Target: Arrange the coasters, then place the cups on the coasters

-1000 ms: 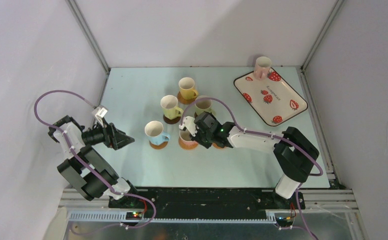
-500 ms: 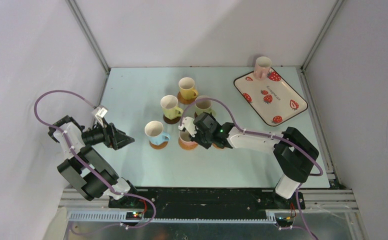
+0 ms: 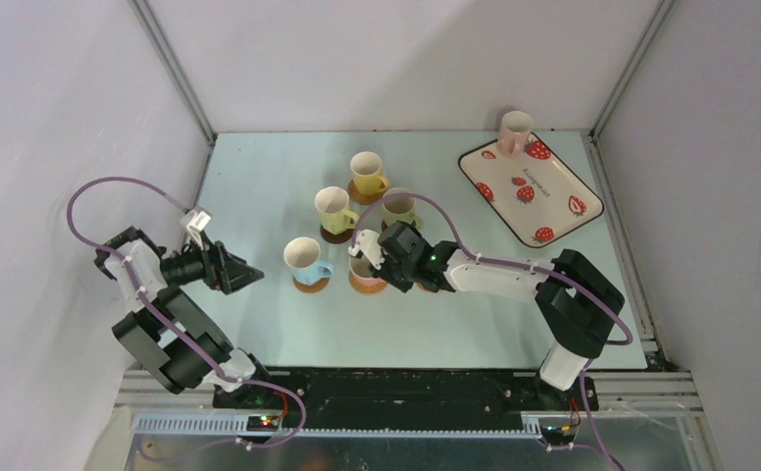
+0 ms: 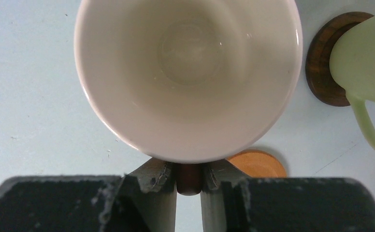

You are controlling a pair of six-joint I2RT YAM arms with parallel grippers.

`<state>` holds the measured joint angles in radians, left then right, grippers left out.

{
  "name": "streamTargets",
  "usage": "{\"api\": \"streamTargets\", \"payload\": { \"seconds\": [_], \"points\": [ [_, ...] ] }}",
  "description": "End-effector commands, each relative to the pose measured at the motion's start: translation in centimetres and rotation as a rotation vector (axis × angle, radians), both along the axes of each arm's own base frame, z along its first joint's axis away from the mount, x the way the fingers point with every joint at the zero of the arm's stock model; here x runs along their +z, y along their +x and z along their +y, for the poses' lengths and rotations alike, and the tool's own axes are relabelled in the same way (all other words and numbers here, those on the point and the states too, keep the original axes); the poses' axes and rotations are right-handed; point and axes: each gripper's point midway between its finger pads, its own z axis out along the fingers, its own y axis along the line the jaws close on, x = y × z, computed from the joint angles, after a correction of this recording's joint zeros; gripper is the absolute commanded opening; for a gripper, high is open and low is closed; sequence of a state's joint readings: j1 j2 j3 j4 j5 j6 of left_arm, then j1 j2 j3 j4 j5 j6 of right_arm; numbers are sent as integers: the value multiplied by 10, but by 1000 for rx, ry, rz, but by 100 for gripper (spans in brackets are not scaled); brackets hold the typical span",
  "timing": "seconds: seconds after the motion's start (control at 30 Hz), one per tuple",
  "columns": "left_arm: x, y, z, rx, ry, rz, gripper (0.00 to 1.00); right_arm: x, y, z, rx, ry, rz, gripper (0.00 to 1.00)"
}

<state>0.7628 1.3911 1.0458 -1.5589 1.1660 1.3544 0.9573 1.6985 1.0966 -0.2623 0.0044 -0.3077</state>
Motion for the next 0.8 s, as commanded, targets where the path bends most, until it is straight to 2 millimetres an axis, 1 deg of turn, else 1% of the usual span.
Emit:
{"api": "streamTargets", "payload": {
  "seconds": [0.0,0.17,0.2,0.37,0.43,0.47,0.53,0.57,0.63,0.67,0.7,0.77],
  "points": [
    [15,0,-2,12,-3,-44,98,32,19,23,-14,89,-92,24],
    [15,1,-2,13,-6,-44,98,33,20,22,-17,86,-93,29],
    [15,1,-2,12,-4,-44,98,33,20,22,-19,84,-93,32],
    [16,1,-1,14,-4,-45,98,34,21,19,-23,73,-98,35],
    [15,1,-1,14,-5,-45,98,33,20,19,-19,69,-96,44],
    [15,1,-1,13,-4,-45,98,34,20,19,-19,70,-97,52],
    [15,0,-2,12,-3,-44,98,36,20,18,-17,69,-101,63],
    [15,0,-2,12,-3,-43,98,39,20,18,-19,72,-107,66],
    [15,0,-2,12,-3,-43,98,45,22,16,-25,78,-121,81],
    [15,0,-1,12,-1,-45,98,49,23,14,-31,81,-129,86],
    [15,0,-2,12,-3,-45,98,51,24,13,-35,82,-134,95],
    [15,1,-2,12,-3,-43,98,59,26,11,-43,92,-147,99]
  ]
}}
